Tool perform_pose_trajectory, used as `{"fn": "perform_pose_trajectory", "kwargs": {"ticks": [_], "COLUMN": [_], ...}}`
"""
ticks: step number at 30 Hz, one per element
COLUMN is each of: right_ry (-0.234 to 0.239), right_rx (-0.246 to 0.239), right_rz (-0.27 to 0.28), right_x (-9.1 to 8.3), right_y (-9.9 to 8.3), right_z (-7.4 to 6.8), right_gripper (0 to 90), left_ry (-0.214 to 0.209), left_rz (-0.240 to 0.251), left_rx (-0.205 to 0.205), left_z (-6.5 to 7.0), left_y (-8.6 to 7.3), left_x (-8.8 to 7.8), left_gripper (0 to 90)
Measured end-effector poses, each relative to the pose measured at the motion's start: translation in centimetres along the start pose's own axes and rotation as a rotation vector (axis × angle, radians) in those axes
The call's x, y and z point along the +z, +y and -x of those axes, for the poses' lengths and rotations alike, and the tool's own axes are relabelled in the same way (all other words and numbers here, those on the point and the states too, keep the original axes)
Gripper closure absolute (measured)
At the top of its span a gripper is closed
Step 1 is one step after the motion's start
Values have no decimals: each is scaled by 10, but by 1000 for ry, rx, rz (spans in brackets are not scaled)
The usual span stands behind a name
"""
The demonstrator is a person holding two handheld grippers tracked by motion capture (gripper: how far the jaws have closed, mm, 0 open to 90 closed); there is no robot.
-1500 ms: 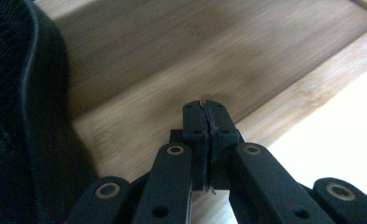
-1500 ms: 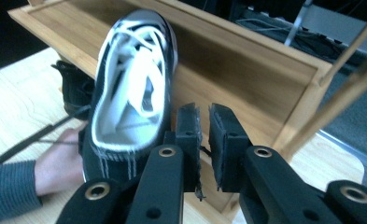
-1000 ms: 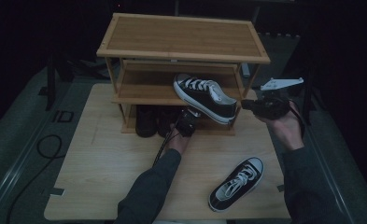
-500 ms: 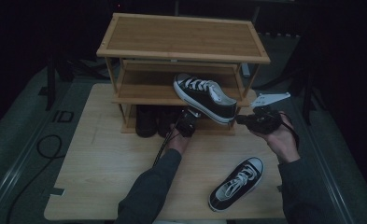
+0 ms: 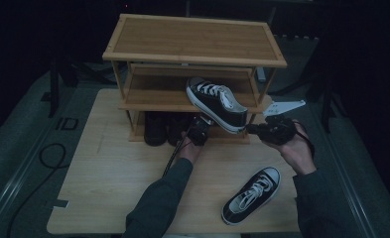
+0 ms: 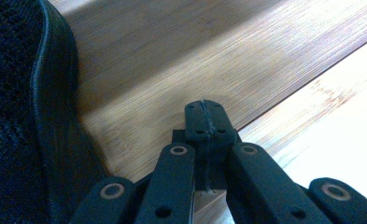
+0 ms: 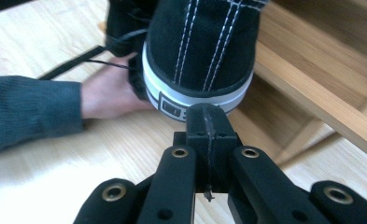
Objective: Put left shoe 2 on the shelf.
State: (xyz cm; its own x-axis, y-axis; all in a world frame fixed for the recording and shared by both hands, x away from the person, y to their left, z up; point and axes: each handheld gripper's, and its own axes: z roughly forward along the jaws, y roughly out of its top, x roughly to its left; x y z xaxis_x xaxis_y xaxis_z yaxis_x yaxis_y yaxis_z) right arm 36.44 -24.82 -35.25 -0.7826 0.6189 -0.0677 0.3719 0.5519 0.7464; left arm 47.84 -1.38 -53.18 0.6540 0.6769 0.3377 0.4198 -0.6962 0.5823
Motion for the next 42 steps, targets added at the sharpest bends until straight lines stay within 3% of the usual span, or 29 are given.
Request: {"fn": "perform_pose_trajectory", "kwargs": {"ticks": [9,13,14,16,17,18,28,40,41,42], "right_ry": [58,51,61,72,75,79,125,122,117,112], "right_rx": [-46,-71,-69,-75,-82,-84,-82,-73,-74,-75], "right_rz": [27,30,33,37,37,39,68,85,86,86], "right_x": [10,16,18,22,24,26,44,56,57,58], "right_y": [14,19,21,24,25,27,38,45,45,46], "right_z": [-15,-23,-24,-26,-28,-29,-38,-39,-39,-39], "right_gripper": [900,900,900,900,900,900,900,900,900,900], "left_ry": [9,3,0,-7,10,-5,5,19,20,23], "left_rz": [3,1,28,17,12,10,11,18,-10,-12], "left_rx": [-2,0,-30,-17,-16,-15,-20,-32,-1,3], "left_z": [2,2,4,3,4,4,5,6,4,4], "left_y": [1,1,1,1,2,2,3,3,3,3], "left_x": [0,0,2,2,1,1,1,2,0,0], "left_gripper": [900,900,900,900,900,900,900,900,900,900]}}
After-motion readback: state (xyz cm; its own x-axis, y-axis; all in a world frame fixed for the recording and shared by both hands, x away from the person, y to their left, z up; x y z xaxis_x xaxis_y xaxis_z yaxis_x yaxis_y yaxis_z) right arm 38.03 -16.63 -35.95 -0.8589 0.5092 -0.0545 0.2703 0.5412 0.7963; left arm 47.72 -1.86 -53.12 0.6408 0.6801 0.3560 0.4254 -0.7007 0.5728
